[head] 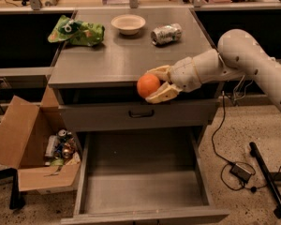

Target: Place orange into middle drawer

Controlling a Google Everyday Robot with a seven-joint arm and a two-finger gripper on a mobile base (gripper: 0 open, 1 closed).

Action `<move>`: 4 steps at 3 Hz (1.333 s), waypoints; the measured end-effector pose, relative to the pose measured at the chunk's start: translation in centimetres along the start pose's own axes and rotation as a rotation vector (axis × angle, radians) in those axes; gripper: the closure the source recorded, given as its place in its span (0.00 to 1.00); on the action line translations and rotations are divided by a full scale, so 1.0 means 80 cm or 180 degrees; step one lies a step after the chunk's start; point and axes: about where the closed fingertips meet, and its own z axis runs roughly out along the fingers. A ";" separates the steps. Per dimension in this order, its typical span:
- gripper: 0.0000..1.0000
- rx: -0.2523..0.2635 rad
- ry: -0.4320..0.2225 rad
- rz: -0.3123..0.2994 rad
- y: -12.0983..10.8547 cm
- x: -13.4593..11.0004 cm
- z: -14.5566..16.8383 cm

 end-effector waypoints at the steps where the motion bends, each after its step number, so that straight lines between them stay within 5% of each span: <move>1: 1.00 0.0000 0.0000 0.0000 0.000 -0.007 -0.004; 4: 1.00 -0.0013 -0.0002 0.0000 0.004 -0.009 -0.004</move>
Offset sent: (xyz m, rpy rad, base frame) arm -0.0561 -0.0234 -0.1702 -0.0939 0.2465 -0.0470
